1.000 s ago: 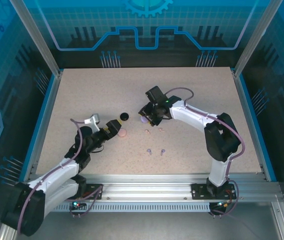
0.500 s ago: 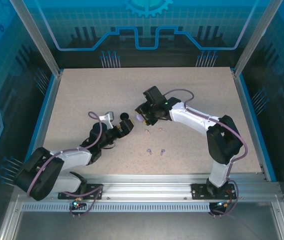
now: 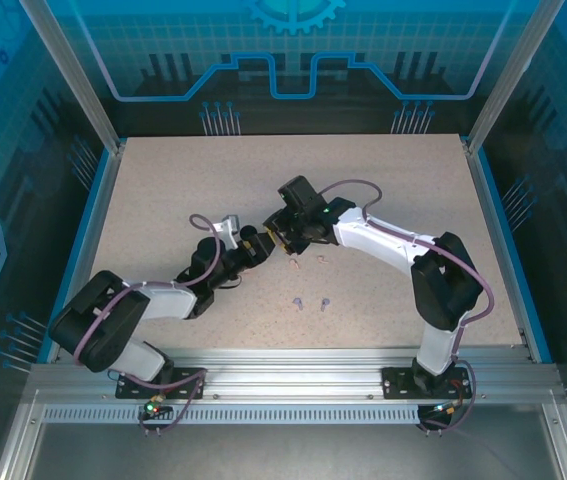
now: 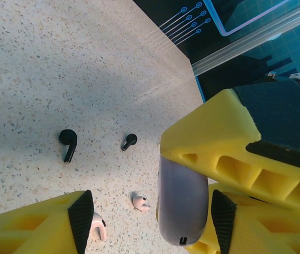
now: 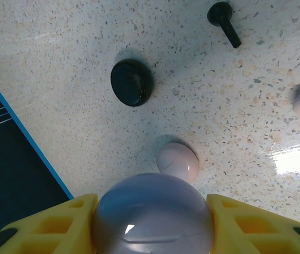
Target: Insert wireless bluetooth earbuds into charging case
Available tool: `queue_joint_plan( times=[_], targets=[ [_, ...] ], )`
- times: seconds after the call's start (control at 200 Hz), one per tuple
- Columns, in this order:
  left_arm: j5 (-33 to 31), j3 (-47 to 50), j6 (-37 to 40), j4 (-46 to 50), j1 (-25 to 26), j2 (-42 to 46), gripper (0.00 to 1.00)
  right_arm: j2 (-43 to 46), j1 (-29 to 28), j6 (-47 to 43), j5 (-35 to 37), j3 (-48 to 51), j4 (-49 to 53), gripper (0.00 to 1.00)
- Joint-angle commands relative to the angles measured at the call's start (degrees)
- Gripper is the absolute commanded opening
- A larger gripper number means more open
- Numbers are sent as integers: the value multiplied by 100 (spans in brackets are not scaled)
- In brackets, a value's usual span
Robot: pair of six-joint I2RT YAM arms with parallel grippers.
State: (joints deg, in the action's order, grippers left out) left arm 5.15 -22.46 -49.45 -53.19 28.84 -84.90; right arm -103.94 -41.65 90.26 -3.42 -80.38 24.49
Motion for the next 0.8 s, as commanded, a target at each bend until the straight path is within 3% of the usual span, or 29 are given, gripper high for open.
queue_joint_plan(
  times=[0.0,0.36,0.795],
  targets=[
    [-93,-208,52,-334,66,-122,62,-38,-104,88,4,-212,73,48],
    [-146,-252,32,-456,113,-339,54,-117,-109,88,-69,-187,21,48],
    [-285,-285,42,-425,105,-347,25,-100,-116,96,-133,-110,-67,48]
  ],
)
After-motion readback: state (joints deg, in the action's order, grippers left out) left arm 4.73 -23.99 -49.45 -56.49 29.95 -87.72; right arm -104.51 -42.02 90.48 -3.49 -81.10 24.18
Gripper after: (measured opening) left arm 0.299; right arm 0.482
